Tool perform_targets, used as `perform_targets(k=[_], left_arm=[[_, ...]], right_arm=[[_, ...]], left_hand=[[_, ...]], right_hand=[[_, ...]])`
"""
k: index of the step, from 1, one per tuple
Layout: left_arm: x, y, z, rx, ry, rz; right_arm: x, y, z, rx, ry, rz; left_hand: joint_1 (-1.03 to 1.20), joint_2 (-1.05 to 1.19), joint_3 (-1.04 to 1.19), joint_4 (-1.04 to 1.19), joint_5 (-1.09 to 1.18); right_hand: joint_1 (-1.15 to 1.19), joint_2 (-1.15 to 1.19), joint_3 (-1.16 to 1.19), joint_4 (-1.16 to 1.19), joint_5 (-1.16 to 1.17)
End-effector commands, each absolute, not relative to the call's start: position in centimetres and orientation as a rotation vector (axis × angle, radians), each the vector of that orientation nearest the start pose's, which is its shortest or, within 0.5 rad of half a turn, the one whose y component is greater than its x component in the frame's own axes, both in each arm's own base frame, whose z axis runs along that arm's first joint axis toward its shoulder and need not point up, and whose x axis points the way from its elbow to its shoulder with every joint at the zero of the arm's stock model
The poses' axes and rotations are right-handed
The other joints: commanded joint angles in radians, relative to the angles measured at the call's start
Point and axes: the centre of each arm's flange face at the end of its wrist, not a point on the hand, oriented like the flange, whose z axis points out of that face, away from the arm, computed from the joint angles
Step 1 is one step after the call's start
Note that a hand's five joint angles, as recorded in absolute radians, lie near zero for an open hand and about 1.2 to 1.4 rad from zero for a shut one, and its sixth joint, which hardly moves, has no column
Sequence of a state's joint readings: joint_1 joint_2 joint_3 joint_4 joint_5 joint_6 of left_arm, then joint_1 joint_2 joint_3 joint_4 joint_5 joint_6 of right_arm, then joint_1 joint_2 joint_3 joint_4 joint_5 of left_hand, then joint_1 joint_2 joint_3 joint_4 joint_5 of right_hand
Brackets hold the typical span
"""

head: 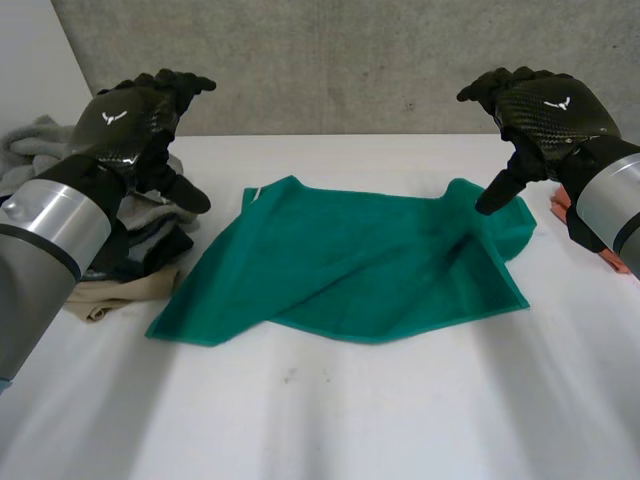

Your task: Fold the laundry.

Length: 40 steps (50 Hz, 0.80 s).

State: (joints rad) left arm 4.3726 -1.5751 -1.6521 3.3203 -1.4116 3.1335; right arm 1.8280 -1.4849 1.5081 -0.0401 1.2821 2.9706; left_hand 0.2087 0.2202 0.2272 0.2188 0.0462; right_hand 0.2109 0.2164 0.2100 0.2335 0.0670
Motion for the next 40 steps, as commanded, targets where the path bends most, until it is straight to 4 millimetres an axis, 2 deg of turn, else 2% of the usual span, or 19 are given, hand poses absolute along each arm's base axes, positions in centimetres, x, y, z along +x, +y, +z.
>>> perform_targets(k=[1, 4, 8, 9, 12, 13, 14, 15, 16, 20, 26, 31, 40], left_arm=[[-23.4, -23.8, 28.1, 0.67, 2.366, -2.405], [-22.1, -23.7, 25.9, 0.78, 2.321, -2.232], [-19.8, -24.0, 22.4, 0.916, 2.254, -1.966], [-19.5, -24.0, 21.8, 0.939, 2.247, -1.922], [-18.4, -23.9, 19.3, 1.027, 2.241, -1.761], [-18.2, -24.0, 18.5, 1.037, 2.256, -1.722], [-17.9, -24.4, 17.1, 1.05, 2.296, -1.66], [-17.8, -24.5, 16.9, 1.049, 2.306, -1.65], [-17.5, -24.9, 16.3, 1.046, 2.332, -1.63], [-17.1, -25.6, 15.2, 1.062, 2.382, -1.624], [-17.5, -26.3, 14.1, 1.129, 2.398, -1.685], [-18.0, -26.6, 13.3, 1.153, 2.38, -1.711], [-18.2, -26.8, 13.3, 1.16, 2.363, -1.73]], right_arm=[[22.0, -27.5, 29.8, -0.799, 2.02, -2.034], [21.1, -27.6, 28.7, -0.896, 2.113, -2.006], [20.5, -26.6, 26.2, -1.129, 2.243, -1.882], [20.3, -26.4, 24.5, -1.209, 2.287, -1.8], [20.3, -26.4, 21.6, -1.319, 2.342, -1.677], [20.2, -26.7, 20.0, -1.358, 2.351, -1.63], [20.1, -26.9, 19.3, -1.362, 2.354, -1.615], [19.9, -27.6, 18.0, -1.356, 2.348, -1.608], [19.7, -28.0, 17.6, -1.348, 2.347, -1.609], [19.4, -29.5, 15.9, -1.331, 2.283, -1.649], [19.5, -31.2, 13.8, -1.332, 2.218, -1.678], [19.5, -32.3, 12.8, -1.332, 2.207, -1.704], [19.3, -33.8, 11.9, -1.326, 2.195, -1.759]], left_hand=[[0.011, -0.001, -0.008, 0.001, -0.001], [0.049, 0.037, 0.03, 0.039, 0.037], [0.087, 0.075, 0.068, 0.077, 0.075], [0.087, 0.076, 0.068, 0.077, 0.075], [0.096, 0.084, 0.077, 0.086, 0.084], [0.107, 0.096, 0.089, 0.097, 0.095], [0.11, 0.099, 0.092, 0.1, 0.098], [0.111, 0.099, 0.092, 0.1, 0.098], [0.111, 0.099, 0.092, 0.1, 0.098], [0.16, 0.149, 0.142, 0.15, 0.148], [0.245, 0.234, 0.227, 0.235, 0.233], [0.304, 0.292, 0.285, 0.294, 0.292], [0.363, 0.351, 0.344, 0.353, 0.351]], right_hand=[[-0.036, -0.042, -0.035, -0.059, -0.067], [0.032, 0.027, 0.033, 0.009, 0.001], [0.088, 0.083, 0.089, 0.066, 0.058], [0.103, 0.097, 0.104, 0.08, 0.072], [0.106, 0.101, 0.107, 0.083, 0.075], [0.109, 0.103, 0.11, 0.086, 0.078], [0.112, 0.106, 0.113, 0.089, 0.081], [0.126, 0.121, 0.127, 0.104, 0.096], [0.135, 0.13, 0.136, 0.113, 0.105], [0.156, 0.15, 0.157, 0.133, 0.125], [0.297, 0.291, 0.297, 0.274, 0.266], [0.347, 0.341, 0.348, 0.324, 0.316], [0.487, 0.482, 0.488, 0.465, 0.457]])
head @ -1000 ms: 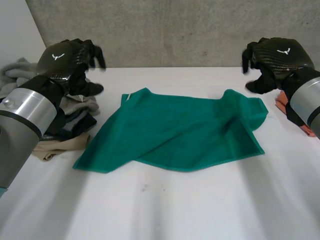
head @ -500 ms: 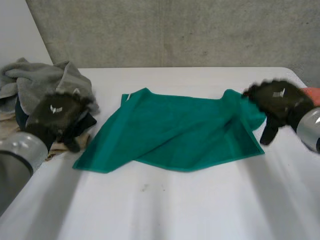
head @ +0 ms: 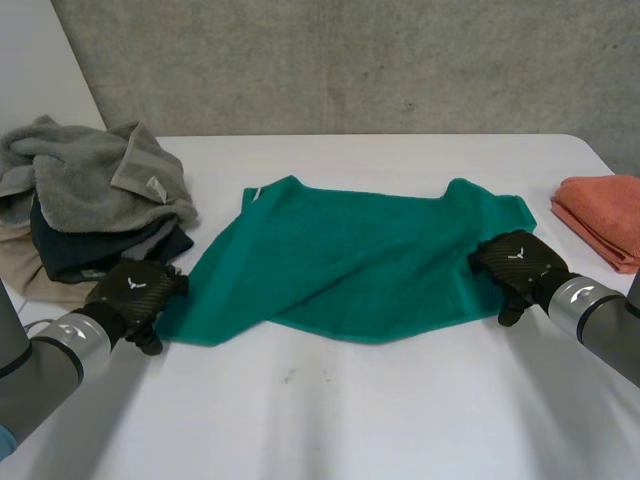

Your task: Fold the laundry.

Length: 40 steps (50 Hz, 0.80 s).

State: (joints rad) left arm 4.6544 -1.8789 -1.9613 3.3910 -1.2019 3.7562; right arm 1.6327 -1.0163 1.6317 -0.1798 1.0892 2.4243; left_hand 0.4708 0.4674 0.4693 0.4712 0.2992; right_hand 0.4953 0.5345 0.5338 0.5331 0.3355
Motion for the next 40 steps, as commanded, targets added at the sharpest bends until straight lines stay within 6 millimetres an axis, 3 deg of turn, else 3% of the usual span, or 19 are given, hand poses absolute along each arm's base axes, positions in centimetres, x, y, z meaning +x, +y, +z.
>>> perform_targets(k=[1, 40], left_arm=[[-18.2, -26.8, 13.3, 1.16, 2.363, -1.73], [-18.8, -26.6, 13.6, 1.188, 2.349, -1.745]], right_arm=[[19.3, -33.9, 11.8, -1.329, 2.194, -1.761], [19.6, -36.9, 10.5, -1.331, 2.176, -1.797]], left_hand=[[0.11, 0.113, 0.111, 0.109, 0.107], [0.142, 0.145, 0.143, 0.142, 0.139]], right_hand=[[0.218, 0.179, 0.179, 0.18, 0.203], [0.365, 0.325, 0.326, 0.327, 0.35]])
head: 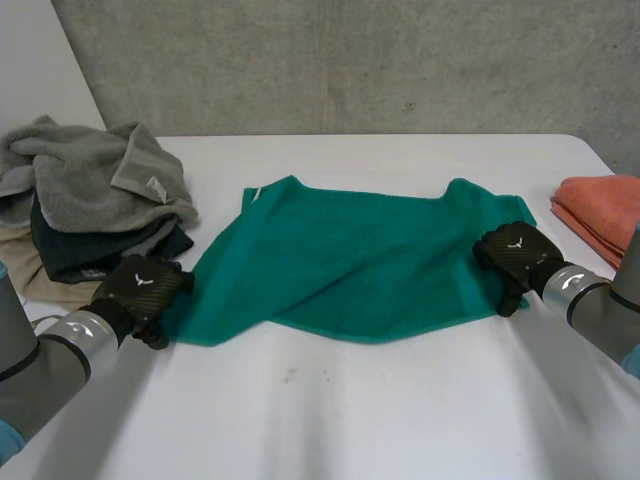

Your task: Fold the laundry.

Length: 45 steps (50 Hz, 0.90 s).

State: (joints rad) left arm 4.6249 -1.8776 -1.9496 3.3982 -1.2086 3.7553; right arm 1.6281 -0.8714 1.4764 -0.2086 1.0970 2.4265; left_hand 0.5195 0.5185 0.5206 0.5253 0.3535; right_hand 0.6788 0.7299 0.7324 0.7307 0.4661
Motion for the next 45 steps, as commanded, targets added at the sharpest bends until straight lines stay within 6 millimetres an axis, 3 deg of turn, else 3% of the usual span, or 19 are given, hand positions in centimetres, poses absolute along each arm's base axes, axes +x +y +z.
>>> perform_targets(k=[1, 20, 28, 34, 35, 41, 45], left_arm=[[-18.8, -26.6, 13.6, 1.188, 2.349, -1.745], [-18.8, -26.6, 13.6, 1.186, 2.346, -1.747], [-18.8, -26.7, 13.7, 1.186, 2.344, -1.749], [-18.8, -26.7, 13.7, 1.184, 2.346, -1.749], [-18.8, -26.7, 13.7, 1.184, 2.346, -1.749], [-18.8, -26.6, 13.7, 1.183, 2.347, -1.747], [-18.8, -26.6, 13.7, 1.185, 2.347, -1.748]], right_arm=[[19.6, -37.0, 10.5, -1.331, 2.176, -1.801], [19.8, -38.0, 10.6, -1.332, 2.161, -1.83], [19.8, -38.4, 10.8, -1.238, 2.17, -1.825], [19.8, -38.4, 10.7, -1.202, 2.173, -1.812], [19.8, -38.4, 10.7, -1.2, 2.173, -1.811], [19.6, -38.4, 11.8, -1.163, 2.172, -1.832], [19.2, -38.0, 15.9, -1.067, 2.134, -1.909]], left_hand=[[0.093, 0.094, 0.092, 0.087, 0.085], [0.09, 0.091, 0.089, 0.085, 0.082], [0.09, 0.091, 0.089, 0.085, 0.082], [0.09, 0.091, 0.089, 0.085, 0.082], [0.09, 0.091, 0.089, 0.085, 0.082], [0.09, 0.091, 0.089, 0.085, 0.082], [0.07, 0.071, 0.069, 0.064, 0.061]], right_hand=[[0.181, 0.13, 0.128, 0.129, 0.219], [0.181, 0.13, 0.128, 0.129, 0.219], [0.187, 0.136, 0.133, 0.135, 0.225], [0.716, 0.665, 0.663, 0.665, 0.755], [0.717, 0.666, 0.664, 0.666, 0.756], [0.717, 0.666, 0.664, 0.666, 0.756], [0.717, 0.666, 0.664, 0.666, 0.756]])
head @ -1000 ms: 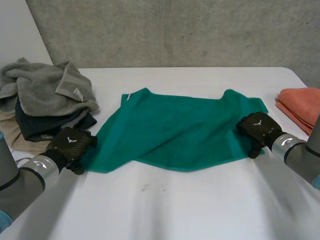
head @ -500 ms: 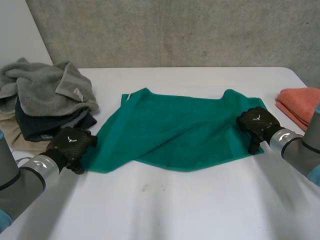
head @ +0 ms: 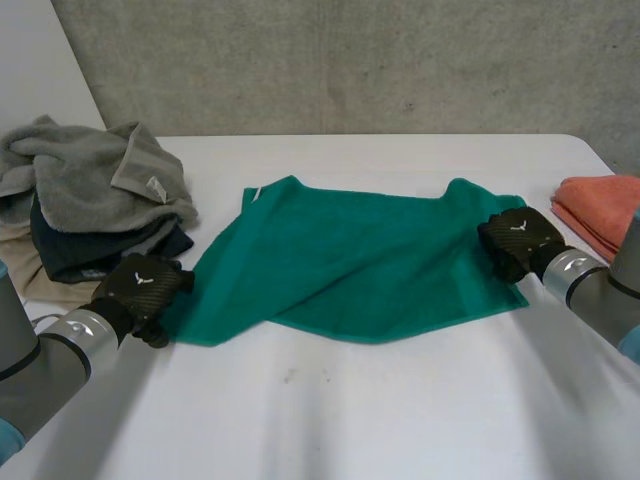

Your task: Fold the laundry.

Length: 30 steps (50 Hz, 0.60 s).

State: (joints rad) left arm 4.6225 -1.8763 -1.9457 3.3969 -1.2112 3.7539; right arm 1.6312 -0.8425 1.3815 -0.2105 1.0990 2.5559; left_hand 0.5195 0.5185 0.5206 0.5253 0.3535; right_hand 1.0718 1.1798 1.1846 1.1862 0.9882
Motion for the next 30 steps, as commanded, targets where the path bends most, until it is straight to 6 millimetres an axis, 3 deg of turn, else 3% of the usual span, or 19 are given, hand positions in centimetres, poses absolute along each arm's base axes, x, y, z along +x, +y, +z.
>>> perform_targets(k=[1, 2, 3, 5, 18, 30], left_arm=[[-18.8, -26.6, 13.6, 1.185, 2.349, -1.746], [-18.8, -26.6, 13.7, 1.186, 2.348, -1.749], [-18.8, -26.6, 13.6, 1.188, 2.349, -1.748], [-18.7, -26.7, 13.6, 1.186, 2.349, -1.748], [-18.8, -27.1, 12.6, 1.209, 2.363, -1.715], [-19.2, -28.8, 11.5, 1.216, 2.368, -1.707]], right_arm=[[19.2, -37.9, 16.4, -1.057, 2.129, -1.918], [19.1, -37.7, 16.9, -1.045, 2.126, -1.925], [19.0, -37.1, 17.6, -1.03, 2.128, -1.921], [18.8, -36.5, 17.8, -1.021, 2.141, -1.908], [17.5, -33.8, 15.2, -0.99, 2.259, -1.737], [17.6, -33.4, 14.8, -1.01, 2.261, -1.72]], left_hand=[[0.055, 0.056, 0.054, 0.049, 0.047], [0.038, 0.039, 0.037, 0.032, 0.029], [0.026, 0.027, 0.025, 0.02, 0.017], [-0.024, -0.023, -0.025, -0.03, -0.032], [-0.062, -0.061, -0.063, -0.068, -0.071], [0.034, 0.035, 0.033, 0.029, 0.026]], right_hand=[[0.324, 0.217, 0.212, 0.21, 0.233], [0.305, 0.197, 0.192, 0.191, 0.214], [-0.239, -0.347, -0.351, -0.353, -0.33], [-0.56, -0.668, -0.673, -0.675, -0.651], [-0.649, -0.757, -0.762, -0.764, -0.74], [-0.64, -0.748, -0.753, -0.755, -0.731]])
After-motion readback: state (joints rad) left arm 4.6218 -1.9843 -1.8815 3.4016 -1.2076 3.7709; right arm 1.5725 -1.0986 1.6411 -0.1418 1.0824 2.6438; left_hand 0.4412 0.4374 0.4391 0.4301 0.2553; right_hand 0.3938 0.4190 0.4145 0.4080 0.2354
